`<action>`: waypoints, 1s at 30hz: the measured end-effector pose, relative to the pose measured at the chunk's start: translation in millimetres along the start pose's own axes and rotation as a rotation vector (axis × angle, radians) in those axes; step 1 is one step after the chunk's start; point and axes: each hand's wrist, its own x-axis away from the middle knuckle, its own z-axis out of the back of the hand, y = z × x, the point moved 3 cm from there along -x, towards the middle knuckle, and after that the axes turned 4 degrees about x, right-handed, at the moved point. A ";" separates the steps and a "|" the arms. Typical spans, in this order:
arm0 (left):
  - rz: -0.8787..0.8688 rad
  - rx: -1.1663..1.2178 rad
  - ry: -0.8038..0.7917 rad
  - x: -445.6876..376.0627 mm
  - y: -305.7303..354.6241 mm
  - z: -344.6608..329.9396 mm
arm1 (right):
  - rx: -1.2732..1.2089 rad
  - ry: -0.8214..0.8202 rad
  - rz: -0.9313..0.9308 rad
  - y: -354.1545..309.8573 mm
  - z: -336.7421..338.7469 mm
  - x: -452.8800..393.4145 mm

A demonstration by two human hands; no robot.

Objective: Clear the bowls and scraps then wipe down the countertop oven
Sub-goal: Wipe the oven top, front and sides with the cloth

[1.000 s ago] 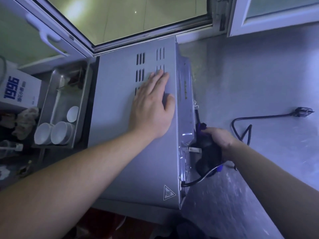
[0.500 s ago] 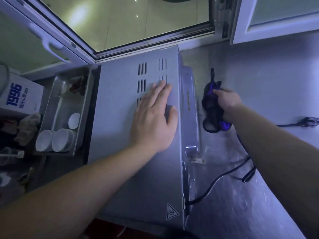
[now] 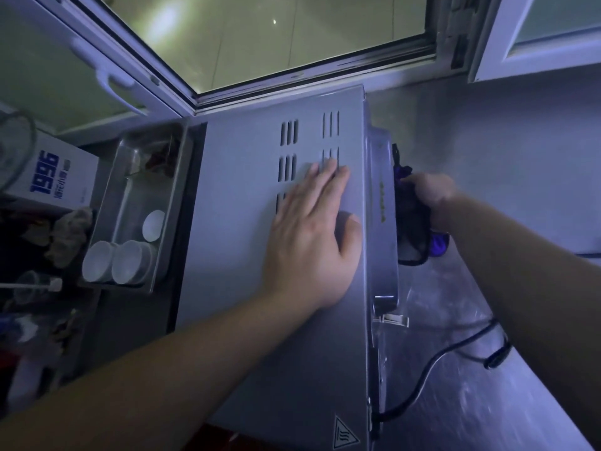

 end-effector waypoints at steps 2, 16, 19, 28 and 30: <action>0.001 -0.003 -0.003 -0.3 0.0 -0.1 | 0.050 -0.008 0.045 -12.5 -1.9 3.5; -0.001 -0.007 0.007 0.6 -0.3 0.7 | 0.515 -0.053 0.502 -104.2 -1.1 46.5; -0.003 -0.003 0.024 0.2 -0.5 -0.1 | 0.527 -0.056 0.577 -114.6 -2.3 61.0; 0.000 -0.020 0.028 -0.9 0.5 -0.9 | 0.971 0.131 0.930 -97.2 -17.8 92.7; 0.000 -0.024 0.030 -0.9 1.3 -1.1 | 1.040 0.170 0.998 -85.0 -19.9 96.3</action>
